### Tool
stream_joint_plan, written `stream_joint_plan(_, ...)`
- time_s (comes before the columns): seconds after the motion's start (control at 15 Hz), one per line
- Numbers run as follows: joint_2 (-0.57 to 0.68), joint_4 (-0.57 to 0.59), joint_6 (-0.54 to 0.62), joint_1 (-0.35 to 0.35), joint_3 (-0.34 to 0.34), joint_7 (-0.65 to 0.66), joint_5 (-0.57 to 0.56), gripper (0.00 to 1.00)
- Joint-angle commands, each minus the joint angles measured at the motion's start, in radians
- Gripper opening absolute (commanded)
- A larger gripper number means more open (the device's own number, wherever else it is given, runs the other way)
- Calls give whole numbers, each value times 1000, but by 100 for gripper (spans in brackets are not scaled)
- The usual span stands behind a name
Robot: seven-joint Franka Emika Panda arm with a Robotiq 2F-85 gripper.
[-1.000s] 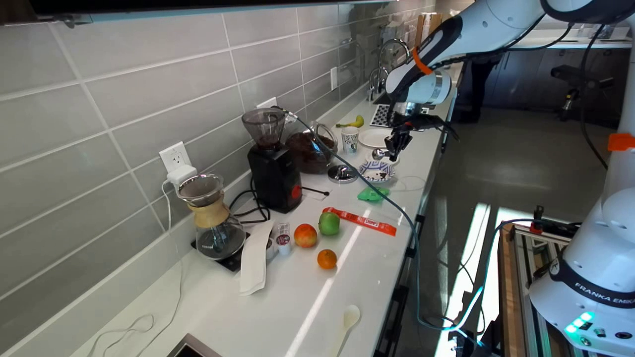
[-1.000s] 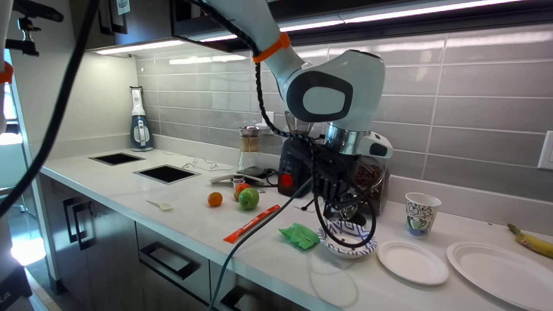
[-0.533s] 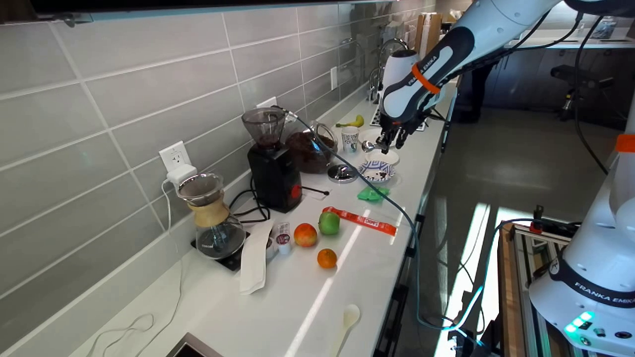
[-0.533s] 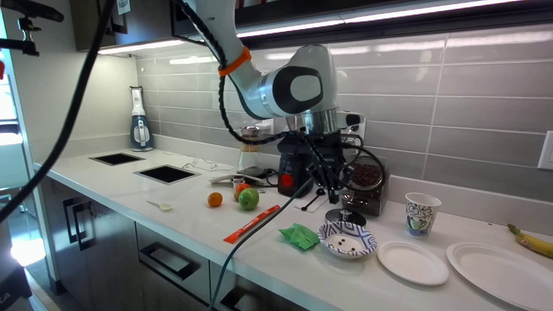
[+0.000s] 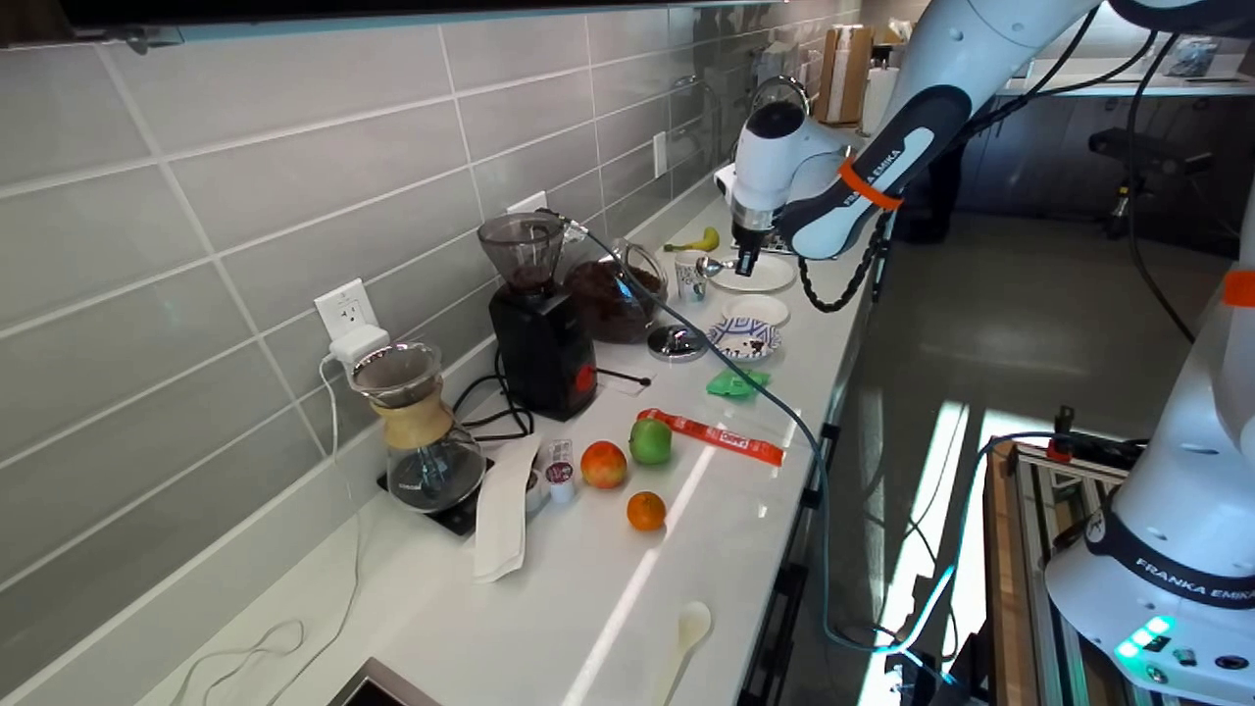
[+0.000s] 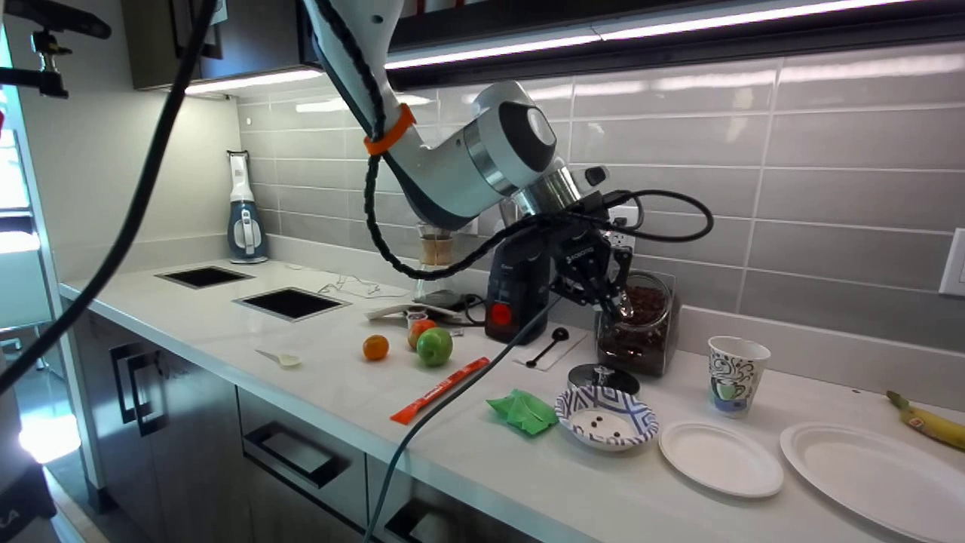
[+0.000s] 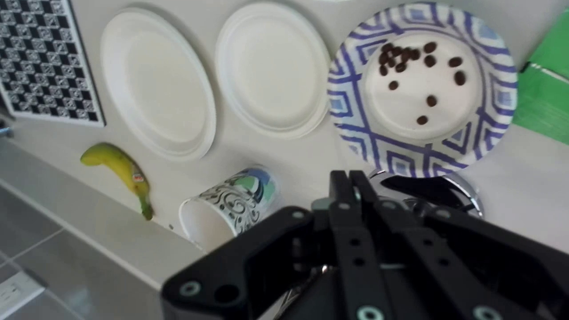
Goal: Pick up the spoon and scoop some of the contents in the jar and pour them in the bowl
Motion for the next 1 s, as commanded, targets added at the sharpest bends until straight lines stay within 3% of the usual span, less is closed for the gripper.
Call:
stream_joint_plan(0.0, 73, 107, 34, 24, -39, 114, -264, 1)
stream_joint_plan(0.2, 127, 192, 32, 63, -77, 218, -493, 1)
stream_joint_plan(0.27, 66, 123, 14, 31, -43, 146, -378, 4)
stream_joint_plan(0.4, 96, 162, 14, 46, -53, 186, -448, 4)
stream_joint_plan(0.67, 117, 182, 14, 52, -58, 189, -460, 1)
stream_joint_plan(0.93, 139, 198, 49, 72, -71, 227, -616, 1)
